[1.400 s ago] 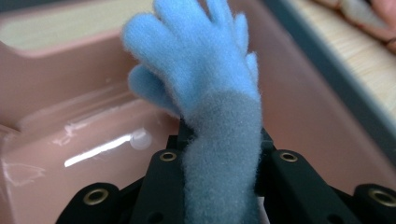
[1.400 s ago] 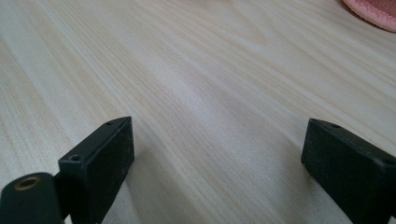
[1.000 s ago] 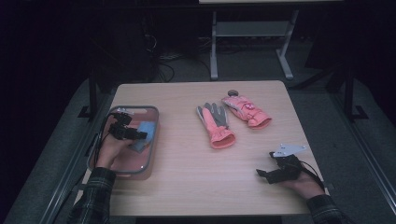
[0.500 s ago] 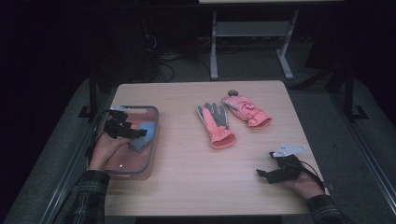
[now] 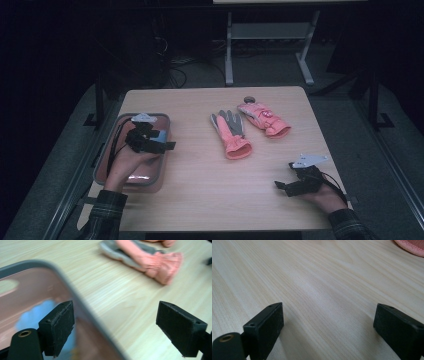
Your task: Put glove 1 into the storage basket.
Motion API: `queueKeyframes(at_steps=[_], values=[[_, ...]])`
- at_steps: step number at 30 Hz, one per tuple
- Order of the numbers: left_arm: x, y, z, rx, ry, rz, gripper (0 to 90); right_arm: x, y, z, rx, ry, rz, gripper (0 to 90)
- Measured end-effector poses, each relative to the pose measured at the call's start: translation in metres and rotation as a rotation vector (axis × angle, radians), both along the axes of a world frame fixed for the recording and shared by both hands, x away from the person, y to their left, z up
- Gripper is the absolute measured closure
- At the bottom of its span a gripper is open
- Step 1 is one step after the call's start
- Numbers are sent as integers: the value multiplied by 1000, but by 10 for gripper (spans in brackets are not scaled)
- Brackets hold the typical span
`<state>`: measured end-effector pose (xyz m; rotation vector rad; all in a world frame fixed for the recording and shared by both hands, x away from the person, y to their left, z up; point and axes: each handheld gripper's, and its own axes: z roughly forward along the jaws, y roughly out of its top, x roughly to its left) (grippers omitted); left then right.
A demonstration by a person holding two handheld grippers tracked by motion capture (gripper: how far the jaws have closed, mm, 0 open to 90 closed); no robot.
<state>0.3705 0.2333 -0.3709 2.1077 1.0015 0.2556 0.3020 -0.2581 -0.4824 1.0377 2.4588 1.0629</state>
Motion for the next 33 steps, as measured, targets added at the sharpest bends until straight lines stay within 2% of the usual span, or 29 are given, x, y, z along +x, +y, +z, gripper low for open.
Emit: queueKeyframes(at_steps=[3, 4, 8, 12, 17, 23, 28, 30, 32, 33], values=[[-9, -20, 1, -14, -15, -42, 145, 0, 0, 0, 0, 0, 0, 87], [-9, -20, 1, -14, -15, -42, 145, 0, 0, 0, 0, 0, 0, 87], [-17, -40, 0, -12, -24, -73, 145, 0, 0, 0, 0, 0, 0, 87], [-27, -58, -8, -13, -27, -92, 145, 0, 0, 0, 1, 1, -1, 87], [-36, -71, -14, -6, -33, -115, 145, 0, 0, 0, 0, 1, -1, 87], [-48, -86, -30, 7, -44, -152, 145, 0, 0, 0, 0, 1, 0, 87], [-59, -95, -53, 37, -25, -191, 146, 0, 2, 2, -12, 15, -2, 88], [-60, -96, -57, 40, -28, -195, 145, 0, 2, 2, -17, 15, 2, 88], [-64, -99, -68, 69, -36, -204, 145, 1, 3, 4, -28, 30, 3, 94], [-64, -99, -68, 69, -36, -204, 145, 1, 3, 4, -28, 30, 3, 94]])
